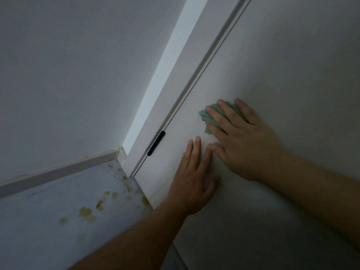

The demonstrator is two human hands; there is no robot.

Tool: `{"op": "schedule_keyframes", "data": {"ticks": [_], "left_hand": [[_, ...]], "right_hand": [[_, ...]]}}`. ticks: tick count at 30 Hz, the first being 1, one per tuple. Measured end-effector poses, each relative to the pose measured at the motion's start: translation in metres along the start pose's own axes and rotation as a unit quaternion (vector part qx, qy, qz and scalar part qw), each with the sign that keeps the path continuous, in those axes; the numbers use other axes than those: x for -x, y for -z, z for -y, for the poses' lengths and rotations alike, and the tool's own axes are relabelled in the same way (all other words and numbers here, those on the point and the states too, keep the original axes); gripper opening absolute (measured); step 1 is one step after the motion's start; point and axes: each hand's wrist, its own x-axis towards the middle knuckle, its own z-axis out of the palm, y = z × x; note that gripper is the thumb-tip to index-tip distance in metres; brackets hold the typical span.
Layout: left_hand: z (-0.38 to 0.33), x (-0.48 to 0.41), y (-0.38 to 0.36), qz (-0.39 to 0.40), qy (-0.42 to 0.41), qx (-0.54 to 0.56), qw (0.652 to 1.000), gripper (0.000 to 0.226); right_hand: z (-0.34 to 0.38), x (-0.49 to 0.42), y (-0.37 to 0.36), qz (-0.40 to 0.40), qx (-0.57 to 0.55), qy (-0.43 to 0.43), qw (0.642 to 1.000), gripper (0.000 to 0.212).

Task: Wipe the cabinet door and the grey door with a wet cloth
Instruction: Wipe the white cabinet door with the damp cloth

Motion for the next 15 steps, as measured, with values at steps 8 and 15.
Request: {"op": "schedule_keyframes", "data": {"ticks": [8, 15], "left_hand": [[-0.01, -0.001, -0.001, -0.008, -0.005, 0.01, 1.0, 0.089], [-0.01, -0.001, 0.003, -0.005, -0.009, -0.009, 1.0, 0.089]], "right_hand": [[0.031, 0.154, -0.013, 0.061, -0.055, 0.005, 0.997, 0.066], [0.016, 0.09, -0.005, 0.039, 0.002, -0.03, 0.999, 0.061]]}}
